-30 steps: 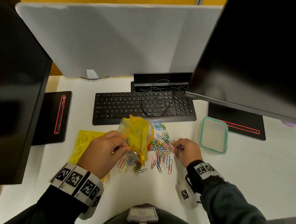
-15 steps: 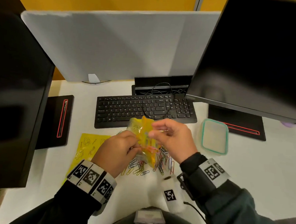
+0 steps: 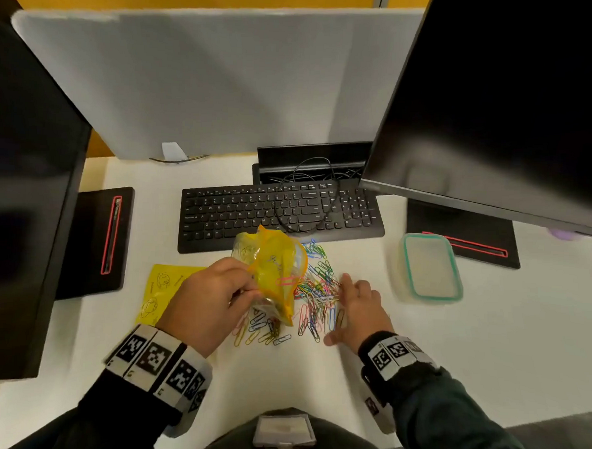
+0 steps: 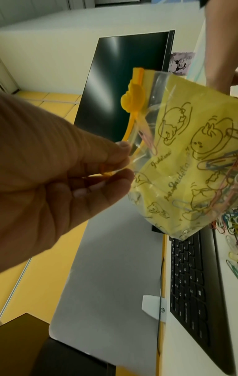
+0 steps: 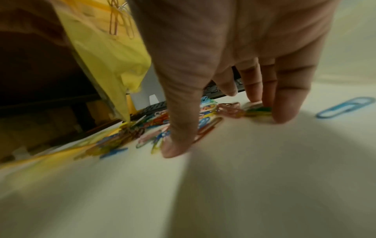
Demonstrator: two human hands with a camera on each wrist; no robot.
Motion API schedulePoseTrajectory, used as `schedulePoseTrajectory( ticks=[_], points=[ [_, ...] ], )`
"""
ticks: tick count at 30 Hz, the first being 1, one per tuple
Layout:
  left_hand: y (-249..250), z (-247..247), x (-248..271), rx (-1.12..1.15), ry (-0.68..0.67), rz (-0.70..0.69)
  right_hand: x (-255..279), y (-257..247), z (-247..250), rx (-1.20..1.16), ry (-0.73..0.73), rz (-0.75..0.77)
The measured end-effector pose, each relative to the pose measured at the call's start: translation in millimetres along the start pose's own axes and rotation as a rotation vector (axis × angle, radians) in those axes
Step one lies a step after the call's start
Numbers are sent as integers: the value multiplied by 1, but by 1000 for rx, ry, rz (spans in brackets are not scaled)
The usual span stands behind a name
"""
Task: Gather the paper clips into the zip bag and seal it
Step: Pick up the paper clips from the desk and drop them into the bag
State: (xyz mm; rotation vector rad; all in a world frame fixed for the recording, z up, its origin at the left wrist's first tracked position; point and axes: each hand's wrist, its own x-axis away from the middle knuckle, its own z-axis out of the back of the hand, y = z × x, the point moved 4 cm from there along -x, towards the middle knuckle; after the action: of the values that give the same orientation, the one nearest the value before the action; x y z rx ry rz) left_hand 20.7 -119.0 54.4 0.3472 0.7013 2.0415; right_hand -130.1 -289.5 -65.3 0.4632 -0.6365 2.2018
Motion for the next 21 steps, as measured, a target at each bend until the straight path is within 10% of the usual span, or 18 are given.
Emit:
schedulePoseTrajectory(
  ticks=[16, 21],
  points=[
    [-5, -4, 5, -23, 9, 1, -17, -11, 7, -57, 177, 37],
    [-9, -2, 3, -34, 1, 16, -5, -7, 35, -562, 271, -21]
  ],
)
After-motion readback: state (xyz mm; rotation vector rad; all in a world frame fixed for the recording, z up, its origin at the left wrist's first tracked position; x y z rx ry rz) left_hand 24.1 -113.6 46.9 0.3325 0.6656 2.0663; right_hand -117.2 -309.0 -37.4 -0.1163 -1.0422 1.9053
